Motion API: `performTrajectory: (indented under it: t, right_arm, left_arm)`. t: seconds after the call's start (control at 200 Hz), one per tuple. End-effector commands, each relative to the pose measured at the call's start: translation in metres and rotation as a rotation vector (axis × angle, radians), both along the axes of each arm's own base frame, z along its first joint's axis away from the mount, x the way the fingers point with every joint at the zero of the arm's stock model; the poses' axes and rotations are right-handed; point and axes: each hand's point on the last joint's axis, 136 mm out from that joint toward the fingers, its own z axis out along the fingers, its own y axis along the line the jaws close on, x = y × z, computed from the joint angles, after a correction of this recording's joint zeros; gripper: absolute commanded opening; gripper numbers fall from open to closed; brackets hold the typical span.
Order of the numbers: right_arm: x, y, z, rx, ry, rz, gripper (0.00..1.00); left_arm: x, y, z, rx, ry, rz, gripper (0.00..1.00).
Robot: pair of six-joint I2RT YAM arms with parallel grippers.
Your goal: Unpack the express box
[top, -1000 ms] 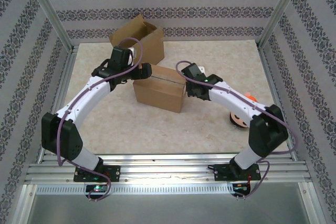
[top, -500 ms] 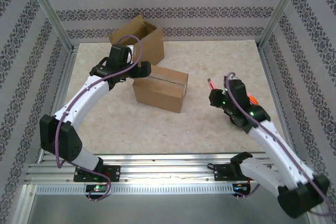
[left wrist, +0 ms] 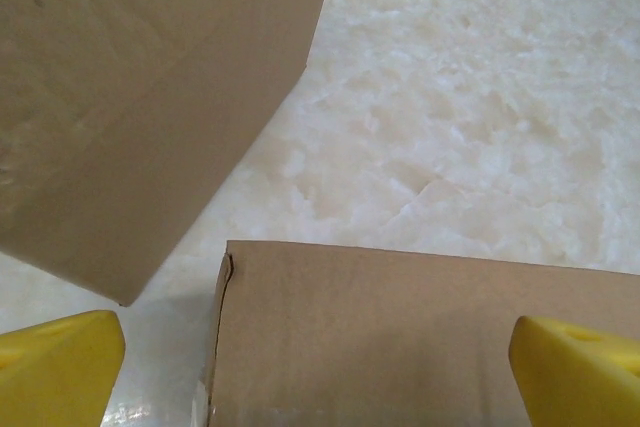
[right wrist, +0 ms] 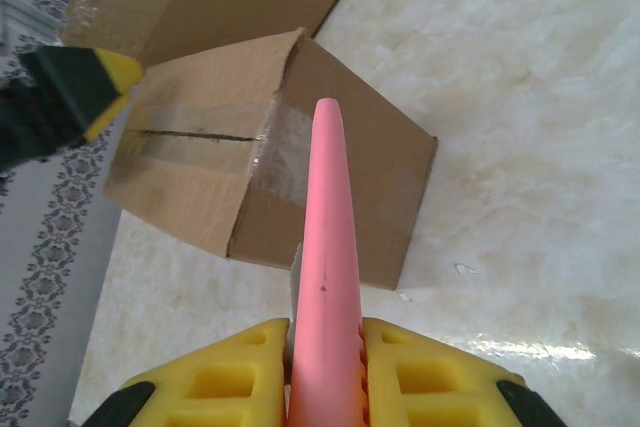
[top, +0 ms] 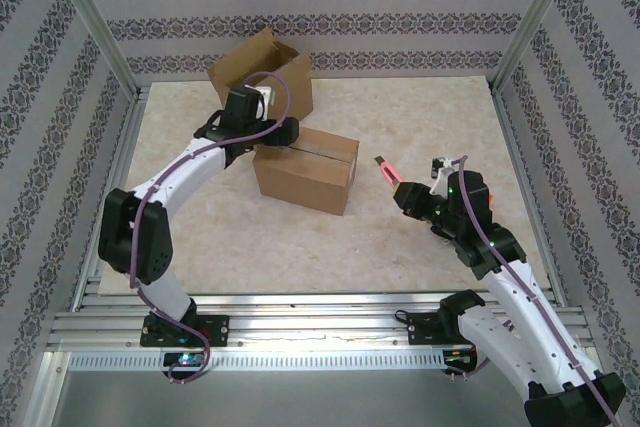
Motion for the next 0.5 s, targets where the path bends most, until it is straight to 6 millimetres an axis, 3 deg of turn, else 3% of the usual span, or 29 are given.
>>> performTrajectory:
  t: [0.0,0.265,0.495]
  right_arm:
    - [0.0,0.005,0.012,0.045,-0.049,0.022,0.0]
    - [-0.001,0.009,0.008,0.065,-0.039,0.035,0.0]
    - [-0.004,0.014,0.012,0.095,-0.011,0.046,0.0]
  left_arm:
    - [0.007,-0.01,-0.003,-0.017,-0.054,-0.029,0.97]
    - [-0.002,-0.01,-0.022,-0.053,-0.078,-0.034,0.93]
    - [-0.024,-0.002,-0.06,-0.024,-0.025,-0.021,0.91]
